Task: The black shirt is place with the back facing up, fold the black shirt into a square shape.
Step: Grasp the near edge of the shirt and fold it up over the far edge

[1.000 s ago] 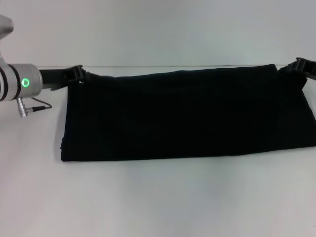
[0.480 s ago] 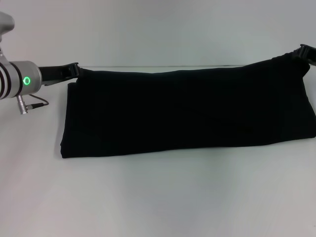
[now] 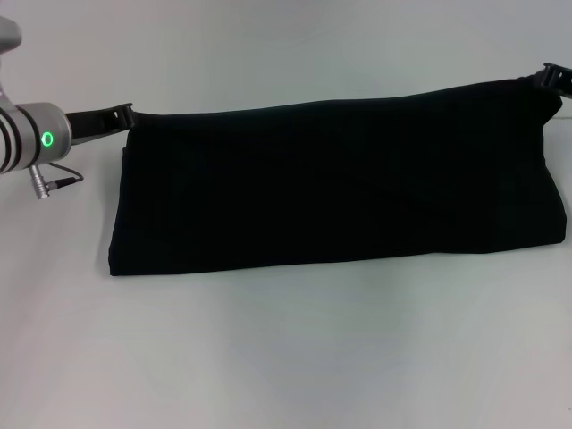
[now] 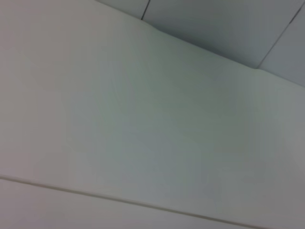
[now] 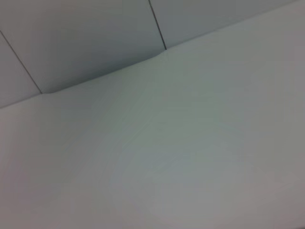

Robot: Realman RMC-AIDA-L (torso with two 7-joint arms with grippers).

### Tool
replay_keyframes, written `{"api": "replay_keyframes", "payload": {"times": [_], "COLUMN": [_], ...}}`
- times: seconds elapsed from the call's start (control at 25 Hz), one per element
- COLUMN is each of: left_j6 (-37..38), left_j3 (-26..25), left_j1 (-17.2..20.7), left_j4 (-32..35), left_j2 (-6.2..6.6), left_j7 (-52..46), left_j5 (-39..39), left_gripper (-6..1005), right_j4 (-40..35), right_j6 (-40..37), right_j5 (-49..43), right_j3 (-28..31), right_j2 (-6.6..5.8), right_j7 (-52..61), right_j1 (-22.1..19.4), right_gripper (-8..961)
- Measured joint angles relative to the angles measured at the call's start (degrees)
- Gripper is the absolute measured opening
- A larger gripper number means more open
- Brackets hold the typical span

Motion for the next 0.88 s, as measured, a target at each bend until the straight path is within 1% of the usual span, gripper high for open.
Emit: {"api": "replay_keyframes", "payload": {"times": [0.12, 0.24, 0.36, 0.64, 0.88], "left_j6": [-1.27, -2.0, -3.19, -5.31, -5.66], "left_j3": [1.16, 1.81, 2.83, 3.89, 3.9], "left_j1": [-0.36, -0.58, -0.82, -1.03, -1.29], "left_j4": [0.0, 0.0, -0.08, -0.52, -0.66], "left_j2": [-0.41, -0.57, -0.82, -1.06, -1.14], "left_j7": [0.01, 0.0, -0.07, -0.49, -0.46], "left_j5": [0.0, 0.0, 0.0, 0.0, 0.0], "left_gripper": [17, 19, 21, 26, 30], "right_j4": [0.68, 1.99, 2.94, 3.71, 4.12], "right_j6": [1.44, 4.35, 5.62, 6.97, 7.29], "right_j5": [0.0, -0.14, -0.18, -0.04, -0.25], "right_j3": [-1.27, -4.07, -4.99, -5.58, -5.85], "right_j2": [0.03, 0.04, 0.01, -0.58, -0.73], "right_j7": [0.0, 0.0, 0.01, 0.02, 0.02], "right_j1": [0.7, 1.75, 2.21, 2.9, 3.49], "right_gripper": [34, 34, 34, 35, 78]}}
